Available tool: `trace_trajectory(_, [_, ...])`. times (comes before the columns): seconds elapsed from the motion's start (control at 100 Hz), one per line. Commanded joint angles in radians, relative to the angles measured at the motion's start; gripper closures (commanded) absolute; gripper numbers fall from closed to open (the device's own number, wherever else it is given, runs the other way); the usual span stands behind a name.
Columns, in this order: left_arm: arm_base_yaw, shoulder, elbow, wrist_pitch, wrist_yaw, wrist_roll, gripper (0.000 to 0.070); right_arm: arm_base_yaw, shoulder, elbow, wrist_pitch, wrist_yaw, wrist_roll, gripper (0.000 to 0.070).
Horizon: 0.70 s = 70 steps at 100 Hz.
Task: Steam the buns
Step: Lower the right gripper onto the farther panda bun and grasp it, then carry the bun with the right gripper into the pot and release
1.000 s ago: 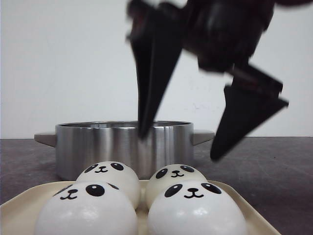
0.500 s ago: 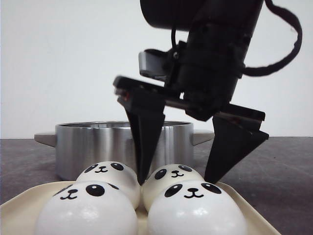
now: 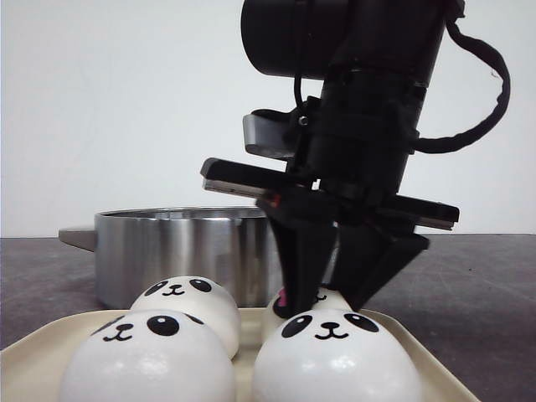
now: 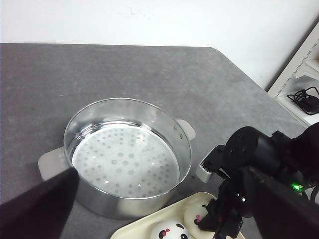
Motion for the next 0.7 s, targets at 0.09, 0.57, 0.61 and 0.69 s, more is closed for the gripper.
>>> trace_trajectory(0.09, [-0.007,0.005,0.014,0.013,-0.003,0.003,0.0058,0.016,-0.003,0.013,0.001,0.009,-0.001,0.0692])
trace_trajectory(0.57, [-0.007,0.005,0.014,0.021,-0.009,0.004,0.0058,0.115,-0.282,0.411,-0.196,0.070,-0.055,0.0693])
trace_trajectory(0.61, [-0.007,0.005,0.014,0.029,-0.009,0.003,0.0058,0.098,-0.271,0.458,-0.188,0.096,-0.076,0.0694])
trace_trajectory(0.69, [-0.007,0.005,0.014,0.049,-0.009,0.004,0.0058,0.053,-0.218,0.544,-0.178,0.110,-0.108,0.0694])
